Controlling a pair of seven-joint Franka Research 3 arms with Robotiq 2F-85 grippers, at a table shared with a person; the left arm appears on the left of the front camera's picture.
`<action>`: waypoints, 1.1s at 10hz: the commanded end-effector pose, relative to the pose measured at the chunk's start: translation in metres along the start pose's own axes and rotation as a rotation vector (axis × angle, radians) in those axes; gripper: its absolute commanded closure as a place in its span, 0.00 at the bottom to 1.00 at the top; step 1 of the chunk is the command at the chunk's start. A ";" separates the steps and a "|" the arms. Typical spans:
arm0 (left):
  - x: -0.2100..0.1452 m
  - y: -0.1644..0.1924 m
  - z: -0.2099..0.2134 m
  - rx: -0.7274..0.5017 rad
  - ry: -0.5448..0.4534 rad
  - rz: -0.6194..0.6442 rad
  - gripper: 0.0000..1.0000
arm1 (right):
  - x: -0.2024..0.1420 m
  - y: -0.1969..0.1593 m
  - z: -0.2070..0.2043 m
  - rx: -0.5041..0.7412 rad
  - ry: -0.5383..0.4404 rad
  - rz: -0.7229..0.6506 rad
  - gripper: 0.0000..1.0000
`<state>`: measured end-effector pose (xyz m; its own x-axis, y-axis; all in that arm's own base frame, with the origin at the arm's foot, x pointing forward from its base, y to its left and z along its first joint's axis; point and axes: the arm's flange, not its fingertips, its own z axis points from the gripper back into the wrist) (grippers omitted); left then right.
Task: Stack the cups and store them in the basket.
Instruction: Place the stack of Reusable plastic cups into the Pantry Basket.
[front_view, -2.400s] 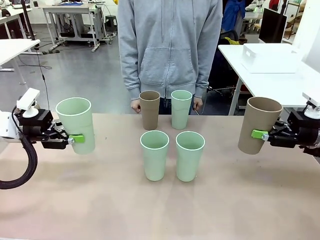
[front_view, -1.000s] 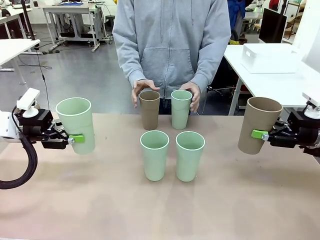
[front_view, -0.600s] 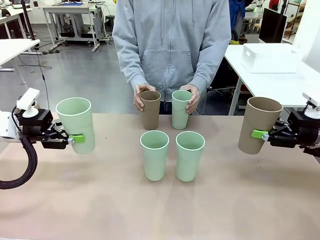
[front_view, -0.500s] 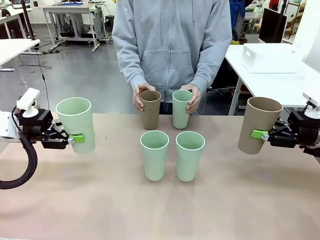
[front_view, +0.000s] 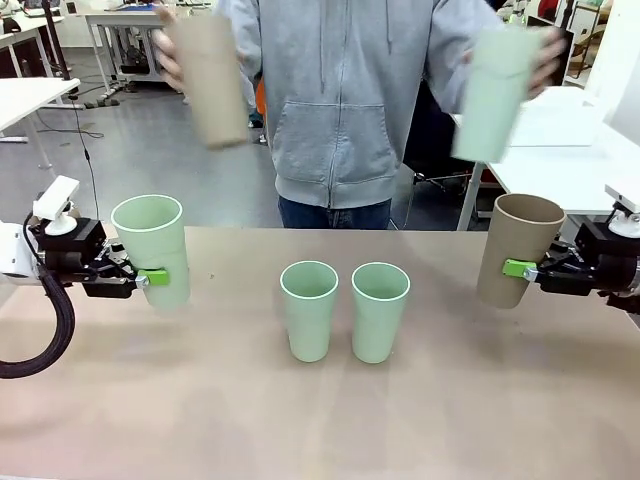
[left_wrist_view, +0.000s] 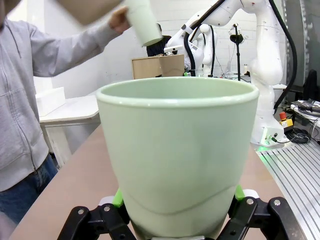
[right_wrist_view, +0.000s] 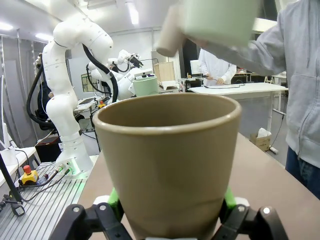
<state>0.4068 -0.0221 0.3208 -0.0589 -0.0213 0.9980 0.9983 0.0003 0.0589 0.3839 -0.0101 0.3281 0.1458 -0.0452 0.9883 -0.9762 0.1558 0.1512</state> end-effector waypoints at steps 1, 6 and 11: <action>0.002 0.000 0.000 0.000 0.001 -0.008 0.15 | 0.002 0.000 0.000 -0.001 0.000 0.006 0.14; 0.002 0.000 0.000 0.000 0.001 -0.008 0.15 | 0.002 0.000 0.000 -0.001 0.000 0.006 0.14; 0.002 0.000 0.000 0.000 0.001 -0.008 0.15 | 0.002 0.000 0.000 -0.001 0.000 0.006 0.14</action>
<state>0.4068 -0.0220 0.3207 -0.0588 -0.0219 0.9980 0.9983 0.0006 0.0588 0.3839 -0.0101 0.3280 0.1461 -0.0449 0.9883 -0.9761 0.1559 0.1514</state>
